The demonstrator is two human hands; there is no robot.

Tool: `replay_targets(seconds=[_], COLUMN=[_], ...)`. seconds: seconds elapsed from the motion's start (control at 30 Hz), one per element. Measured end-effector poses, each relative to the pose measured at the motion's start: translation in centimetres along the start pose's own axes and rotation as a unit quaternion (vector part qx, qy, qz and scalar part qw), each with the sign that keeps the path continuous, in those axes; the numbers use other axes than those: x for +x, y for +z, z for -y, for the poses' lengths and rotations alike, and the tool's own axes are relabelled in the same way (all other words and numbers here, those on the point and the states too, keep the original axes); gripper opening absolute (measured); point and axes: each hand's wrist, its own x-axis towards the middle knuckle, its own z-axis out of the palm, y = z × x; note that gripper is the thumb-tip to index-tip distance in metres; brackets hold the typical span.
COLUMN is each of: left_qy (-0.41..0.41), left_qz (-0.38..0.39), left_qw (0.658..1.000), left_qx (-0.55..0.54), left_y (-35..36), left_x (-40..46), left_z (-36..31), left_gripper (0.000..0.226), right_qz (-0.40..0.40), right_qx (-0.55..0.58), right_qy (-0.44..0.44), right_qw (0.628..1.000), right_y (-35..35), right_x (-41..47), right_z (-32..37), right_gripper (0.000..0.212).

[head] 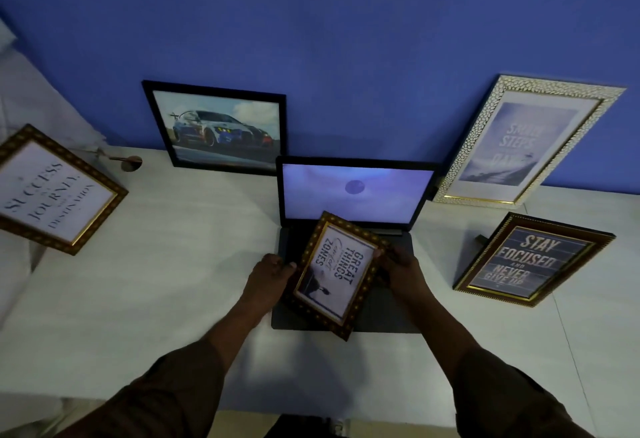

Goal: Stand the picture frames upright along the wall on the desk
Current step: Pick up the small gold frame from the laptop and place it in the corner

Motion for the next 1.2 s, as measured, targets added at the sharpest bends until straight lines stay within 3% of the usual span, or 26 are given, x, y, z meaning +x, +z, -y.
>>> replay_targets(seconds=[0.1,0.17,0.23,0.27,0.37,0.4,0.7,0.8,0.93,1.07,1.2], left_qy=[0.118,0.23,0.322,0.34,0.309,0.294,0.218,0.18,0.137,0.106,0.06], left_qz=[-0.091,-0.162,-0.175,-0.146,-0.025,-0.016,-0.158,-0.225,-0.269,-0.275,-0.231], left_qw=[0.989,0.958,0.925,0.921,0.943,0.951,0.962,0.949,0.926,0.905,0.875], left_qx=[0.011,0.054,0.105,0.122,0.123,0.096,-0.039,-0.128,-0.228,-0.307,-0.422], left_y=[-1.1,-2.2,-3.2,-3.6,-4.2,-4.3,-5.5,-7.1,-9.1,-9.3,-9.1], left_x=[-1.9,-3.8,-5.9,-6.9,-10.2,-11.1,-18.3,-19.5,-20.7,-20.7,-20.0], left_z=[-2.1,-4.0,-5.8,-6.5,-6.9,-6.3,-0.2,1.2,2.7,3.4,3.8], left_gripper=[0.049,0.045,0.044,0.044,0.031,0.024,0.023,0.026,0.028,0.029,0.041], right_qz=[0.045,0.063,0.072,0.082,0.121,0.131,0.224,0.196,0.149,0.202,0.186], right_qx=[-0.058,-0.106,-0.148,-0.161,-0.167,-0.179,-0.316,-0.341,-0.201,-0.103,-0.005], right_qy=[-0.07,-0.109,-0.142,-0.15,-0.172,-0.182,-0.228,-0.214,-0.103,-0.056,-0.039], right_qw=[0.995,0.986,0.976,0.972,0.963,0.958,0.893,0.894,0.963,0.972,0.982], right_y=[0.6,1.2,1.9,2.4,3.8,4.2,6.8,6.3,5.5,7.6,12.1], right_x=[-1.6,-2.7,-3.8,-4.1,-6.1,-6.7,-12.0,-11.4,-10.3,-10.7,-10.9], right_z=[2.8,4.5,5.8,6.2,7.7,7.9,8.7,8.4,8.0,7.0,6.0], right_gripper=[0.02,0.021,0.026,0.026,0.022,0.021,0.029,0.038,0.046,0.05,0.046])
